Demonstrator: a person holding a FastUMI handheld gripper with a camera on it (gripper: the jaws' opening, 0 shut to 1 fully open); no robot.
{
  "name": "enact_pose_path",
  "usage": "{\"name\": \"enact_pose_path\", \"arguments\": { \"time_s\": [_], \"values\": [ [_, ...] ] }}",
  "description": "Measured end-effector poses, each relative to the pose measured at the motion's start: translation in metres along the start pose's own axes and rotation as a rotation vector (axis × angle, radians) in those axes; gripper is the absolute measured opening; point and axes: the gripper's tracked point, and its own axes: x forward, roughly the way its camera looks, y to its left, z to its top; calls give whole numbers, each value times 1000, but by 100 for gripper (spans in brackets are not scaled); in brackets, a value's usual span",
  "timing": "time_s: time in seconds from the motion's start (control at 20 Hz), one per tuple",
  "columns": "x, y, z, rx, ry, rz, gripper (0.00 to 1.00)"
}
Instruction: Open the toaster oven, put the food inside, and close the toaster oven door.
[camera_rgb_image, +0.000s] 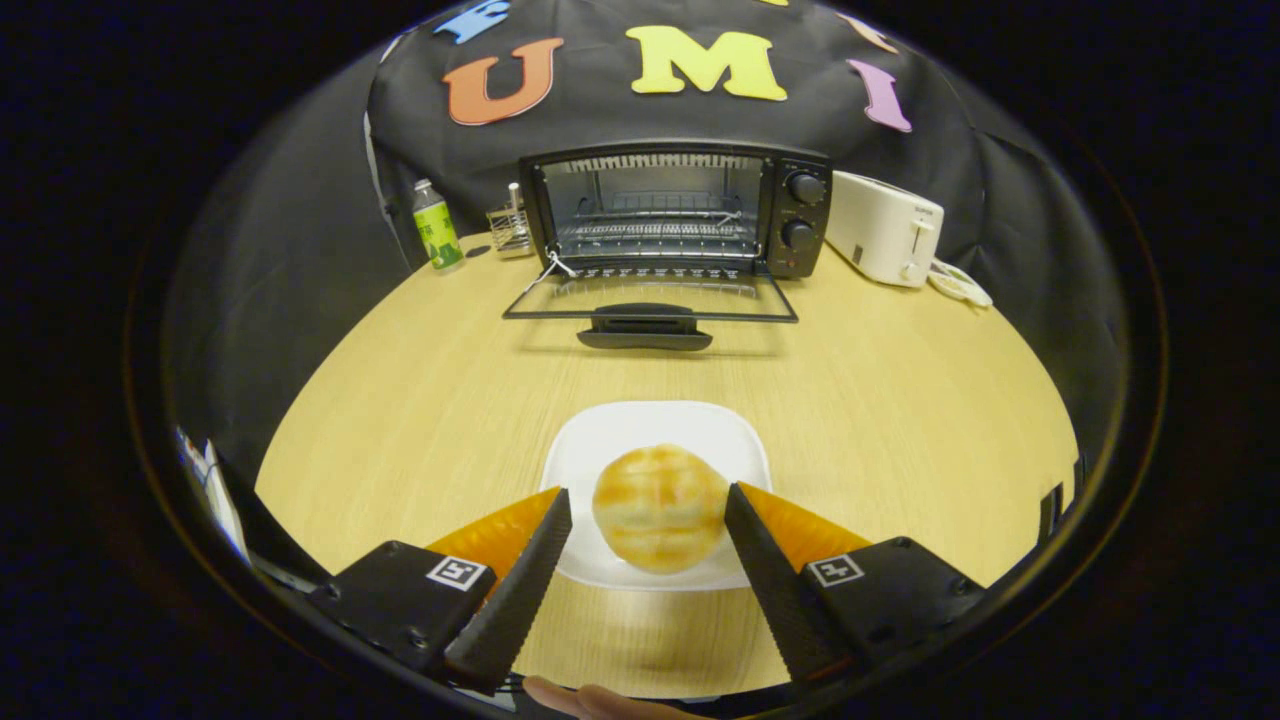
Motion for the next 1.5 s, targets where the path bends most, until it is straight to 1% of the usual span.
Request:
{"name": "enact_pose_path", "arguments": {
  "time_s": [0.25,0.45,0.65,0.8,0.85,1.05,1.15,1.25,1.5],
  "values": [
    [7,-4,-9,23,28,-5,100],
    [13,-5,-18,58,45,13,100],
    [15,-7,-18,109,32,37,89],
    [12,-8,-16,132,25,56,83],
    [10,-8,-14,139,20,63,83],
    [-1,-14,0,164,-37,79,80],
    [-6,-14,8,197,-53,104,80],
    [-12,-15,21,244,-80,136,80],
    [-22,-13,68,388,-226,214,80]
  ]
}}
